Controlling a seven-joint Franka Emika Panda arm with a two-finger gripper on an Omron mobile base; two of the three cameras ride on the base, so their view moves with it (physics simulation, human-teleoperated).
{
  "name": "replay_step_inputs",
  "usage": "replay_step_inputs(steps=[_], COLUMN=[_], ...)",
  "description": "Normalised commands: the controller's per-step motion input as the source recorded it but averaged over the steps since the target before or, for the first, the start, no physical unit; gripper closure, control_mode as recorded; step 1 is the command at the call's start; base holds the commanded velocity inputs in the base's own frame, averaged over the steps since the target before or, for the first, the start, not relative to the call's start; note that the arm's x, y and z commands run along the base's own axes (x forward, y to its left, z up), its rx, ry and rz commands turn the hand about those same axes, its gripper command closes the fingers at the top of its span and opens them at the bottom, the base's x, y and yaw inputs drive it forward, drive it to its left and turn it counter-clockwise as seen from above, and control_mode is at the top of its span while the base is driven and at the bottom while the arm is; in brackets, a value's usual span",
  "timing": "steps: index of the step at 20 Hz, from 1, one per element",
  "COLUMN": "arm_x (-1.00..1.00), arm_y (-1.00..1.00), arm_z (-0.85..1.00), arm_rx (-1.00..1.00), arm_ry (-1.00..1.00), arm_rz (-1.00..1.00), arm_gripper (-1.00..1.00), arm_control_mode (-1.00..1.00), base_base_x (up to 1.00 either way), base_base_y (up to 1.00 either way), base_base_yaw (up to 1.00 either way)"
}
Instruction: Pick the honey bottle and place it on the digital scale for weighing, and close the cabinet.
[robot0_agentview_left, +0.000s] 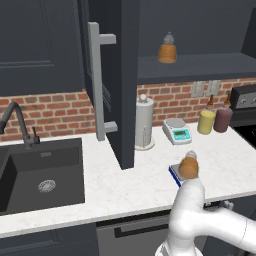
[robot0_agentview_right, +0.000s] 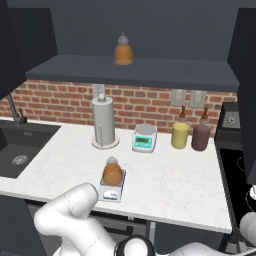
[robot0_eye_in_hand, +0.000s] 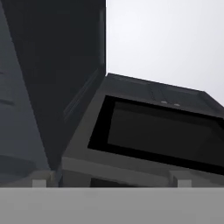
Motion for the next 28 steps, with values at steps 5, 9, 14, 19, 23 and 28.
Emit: replay_step_inputs(steps=[5,9,14,19,23,28], arm_x=[-0.01,0.0,0.0,-0.12,-0.33,-0.4], arm_y=[-0.03,0.01,0.08,0.67,1.0,1.0], arm_z=[0.22,0.44,0.55,0.61,0.47,0.58], arm_rx=[-0.07,-0.07,-0.01,0.0,0.0,0.0], arm_ry=[0.22,0.14,0.03,-0.02,-0.11,-0.21], arm_rz=[0.0,0.0,0.01,0.04,0.1,0.13], arm_gripper=[-1.0,-1.0,-1.0,-1.0,-1.0,-1.0], arm_control_mode=[-1.0,-1.0,-1.0,-1.0,-1.0,-1.0], base_base_x=[0.0,0.0,0.0,0.0,0.0,0.0], base_base_y=[0.0,0.0,0.0,0.0,0.0,0.0], base_base_yaw=[0.0,0.0,0.0,0.0,0.0,0.0])
